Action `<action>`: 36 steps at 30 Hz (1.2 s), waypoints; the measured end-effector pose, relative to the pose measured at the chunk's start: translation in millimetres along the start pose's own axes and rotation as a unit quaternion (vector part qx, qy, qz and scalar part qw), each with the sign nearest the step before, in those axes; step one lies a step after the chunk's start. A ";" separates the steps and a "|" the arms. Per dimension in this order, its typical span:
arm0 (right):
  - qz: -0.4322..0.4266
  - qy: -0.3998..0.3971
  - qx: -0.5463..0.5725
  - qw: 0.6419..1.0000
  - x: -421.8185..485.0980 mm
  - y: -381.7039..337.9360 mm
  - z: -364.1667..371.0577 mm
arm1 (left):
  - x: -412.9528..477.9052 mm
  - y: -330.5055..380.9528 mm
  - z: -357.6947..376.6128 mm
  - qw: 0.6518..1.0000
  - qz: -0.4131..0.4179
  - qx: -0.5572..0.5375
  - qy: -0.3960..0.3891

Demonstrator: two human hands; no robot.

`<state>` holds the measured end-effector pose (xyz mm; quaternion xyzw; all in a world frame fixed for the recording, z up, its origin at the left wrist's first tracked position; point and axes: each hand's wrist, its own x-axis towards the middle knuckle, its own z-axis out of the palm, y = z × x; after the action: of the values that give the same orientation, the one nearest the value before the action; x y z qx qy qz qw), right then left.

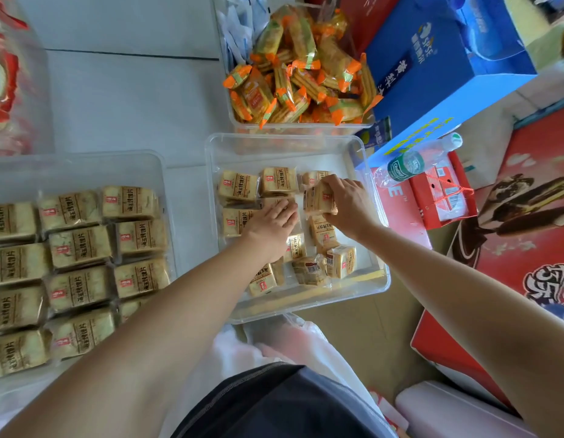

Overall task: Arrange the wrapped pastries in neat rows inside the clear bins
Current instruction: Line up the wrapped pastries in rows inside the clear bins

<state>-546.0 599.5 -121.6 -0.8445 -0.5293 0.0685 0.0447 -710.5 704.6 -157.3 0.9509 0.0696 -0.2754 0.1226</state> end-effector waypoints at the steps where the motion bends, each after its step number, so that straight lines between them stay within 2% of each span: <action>1: 0.000 0.002 0.001 1.000 1.8 -1.0 7.3 | -0.7 -1.1 0.6 1.000 0.003 0.000 0.002; 5: -0.001 0.030 0.002 1.000 2.7 -0.3 31.6 | -5.8 -6.9 2.3 1.000 0.009 0.019 0.003; 10: -0.014 0.022 -0.001 1.000 0.3 5.8 39.9 | -8.6 -8.8 0.9 1.000 0.014 0.027 0.007; 17: -0.043 -0.102 -0.013 0.994 -6.8 20.0 34.7 | -9.6 -10.6 -1.1 0.999 0.025 0.030 -0.002; 25: -0.046 -0.037 0.052 0.997 12.5 12.1 34.6 | -7.0 -14.0 1.3 0.999 0.033 -0.001 -0.007; 33: -0.046 0.007 -0.033 0.998 10.1 8.3 31.2 | -7.7 -13.8 1.2 0.999 0.030 0.016 -0.004; 36: -0.030 0.003 -0.019 0.999 10.2 10.0 32.0 | -7.1 -13.9 2.3 0.999 0.027 0.024 -0.001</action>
<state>-538.0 604.4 -155.3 -0.8291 -0.5555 0.0543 0.0322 -720.4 716.9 -158.1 0.9548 0.0369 -0.2746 0.1077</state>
